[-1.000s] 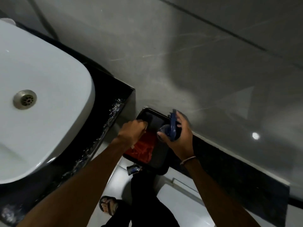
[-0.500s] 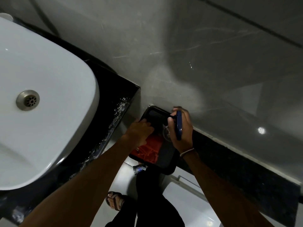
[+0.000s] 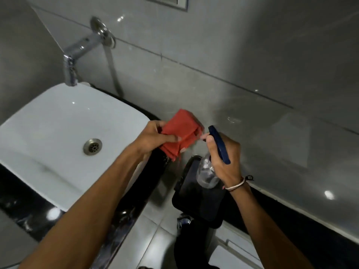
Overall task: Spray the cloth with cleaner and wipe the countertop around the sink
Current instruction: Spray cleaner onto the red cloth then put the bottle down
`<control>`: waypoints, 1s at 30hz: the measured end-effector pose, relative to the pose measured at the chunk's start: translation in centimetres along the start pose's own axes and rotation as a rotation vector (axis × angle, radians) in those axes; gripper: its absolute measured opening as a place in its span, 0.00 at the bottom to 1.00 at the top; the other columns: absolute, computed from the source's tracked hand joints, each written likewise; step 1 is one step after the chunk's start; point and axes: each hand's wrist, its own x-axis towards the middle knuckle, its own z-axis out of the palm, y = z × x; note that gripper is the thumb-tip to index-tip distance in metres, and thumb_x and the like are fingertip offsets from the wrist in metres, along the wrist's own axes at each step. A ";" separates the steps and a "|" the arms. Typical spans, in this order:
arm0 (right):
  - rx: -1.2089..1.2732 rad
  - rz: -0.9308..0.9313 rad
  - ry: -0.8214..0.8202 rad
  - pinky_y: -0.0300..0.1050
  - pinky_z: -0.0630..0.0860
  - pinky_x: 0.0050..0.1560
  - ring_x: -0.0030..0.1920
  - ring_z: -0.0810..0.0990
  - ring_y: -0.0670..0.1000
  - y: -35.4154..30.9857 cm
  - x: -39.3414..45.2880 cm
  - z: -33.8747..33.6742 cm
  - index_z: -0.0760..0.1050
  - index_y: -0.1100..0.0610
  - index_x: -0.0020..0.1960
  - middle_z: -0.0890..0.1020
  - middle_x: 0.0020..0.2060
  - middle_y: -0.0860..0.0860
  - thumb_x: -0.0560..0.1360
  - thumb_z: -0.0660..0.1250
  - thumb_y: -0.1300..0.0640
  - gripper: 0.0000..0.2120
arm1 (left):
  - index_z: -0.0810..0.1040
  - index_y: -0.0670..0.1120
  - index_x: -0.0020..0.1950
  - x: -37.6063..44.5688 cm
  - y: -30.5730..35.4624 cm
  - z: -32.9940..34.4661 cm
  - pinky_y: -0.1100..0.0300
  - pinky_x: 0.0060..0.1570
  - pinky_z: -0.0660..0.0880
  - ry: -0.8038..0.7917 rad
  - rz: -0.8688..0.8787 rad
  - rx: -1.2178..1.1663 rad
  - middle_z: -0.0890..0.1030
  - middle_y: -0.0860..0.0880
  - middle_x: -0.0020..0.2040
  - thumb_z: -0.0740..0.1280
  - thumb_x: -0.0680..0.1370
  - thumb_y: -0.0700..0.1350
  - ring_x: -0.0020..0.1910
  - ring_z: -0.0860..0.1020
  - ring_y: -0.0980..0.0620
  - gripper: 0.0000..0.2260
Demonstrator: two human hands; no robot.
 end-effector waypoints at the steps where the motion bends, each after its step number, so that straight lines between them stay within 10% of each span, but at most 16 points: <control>1: 0.004 -0.013 -0.023 0.54 0.72 0.32 0.28 0.78 0.57 -0.9 -0.1 0.3 0.80 0.67 0.41 0.77 0.26 0.58 0.82 0.55 0.37 0.34 | 0.81 0.33 0.56 -0.3 0.8 -0.7 0.54 0.47 0.84 -0.008 -0.007 -0.068 0.84 0.34 0.51 0.75 0.70 0.30 0.44 0.83 0.43 0.15; 7: -0.014 -0.093 -0.169 0.31 0.59 0.27 0.23 0.68 0.43 -3.8 -0.5 2.2 0.64 0.42 0.32 0.69 0.23 0.43 0.82 0.58 0.39 0.21 | 0.78 0.39 0.61 -1.4 2.2 -3.0 0.58 0.42 0.85 -0.040 -0.049 -0.331 0.86 0.42 0.48 0.70 0.77 0.33 0.40 0.86 0.50 0.14; 14: -0.077 -0.017 -0.255 0.47 0.65 0.25 0.22 0.68 0.51 -3.6 -0.5 2.7 0.65 0.50 0.30 0.67 0.21 0.47 0.80 0.55 0.32 0.28 | 0.78 0.41 0.57 -2.2 1.0 -3.4 0.50 0.41 0.86 -0.162 -0.131 -0.373 0.86 0.40 0.48 0.69 0.76 0.31 0.43 0.87 0.45 0.12; 20: -0.110 -0.023 -0.252 0.41 0.61 0.26 0.22 0.64 0.47 -3.4 -0.6 2.1 0.59 0.41 0.29 0.63 0.21 0.43 0.80 0.60 0.38 0.23 | 0.72 0.40 0.69 -2.0 1.3 -2.6 0.45 0.47 0.85 -0.172 -0.188 -0.454 0.79 0.34 0.64 0.72 0.73 0.44 0.53 0.84 0.41 0.25; 26: -0.159 -0.025 -0.273 0.40 0.61 0.27 0.23 0.65 0.47 -2.9 -1.5 2.1 0.58 0.44 0.30 0.64 0.22 0.43 0.80 0.57 0.36 0.23 | 0.73 0.44 0.65 -1.4 1.0 -2.1 0.48 0.41 0.85 -0.149 -0.254 -0.532 0.82 0.38 0.59 0.67 0.80 0.46 0.48 0.87 0.43 0.15; 30: -0.379 -0.062 -0.149 0.45 0.76 0.38 0.34 0.76 0.49 0.1 -4.3 1.0 0.75 0.52 0.46 0.77 0.35 0.48 0.83 0.57 0.43 0.16 | 0.74 0.44 0.67 -0.8 -0.6 -0.6 0.52 0.40 0.84 -0.061 -0.244 -0.398 0.84 0.41 0.57 0.69 0.78 0.45 0.47 0.87 0.45 0.18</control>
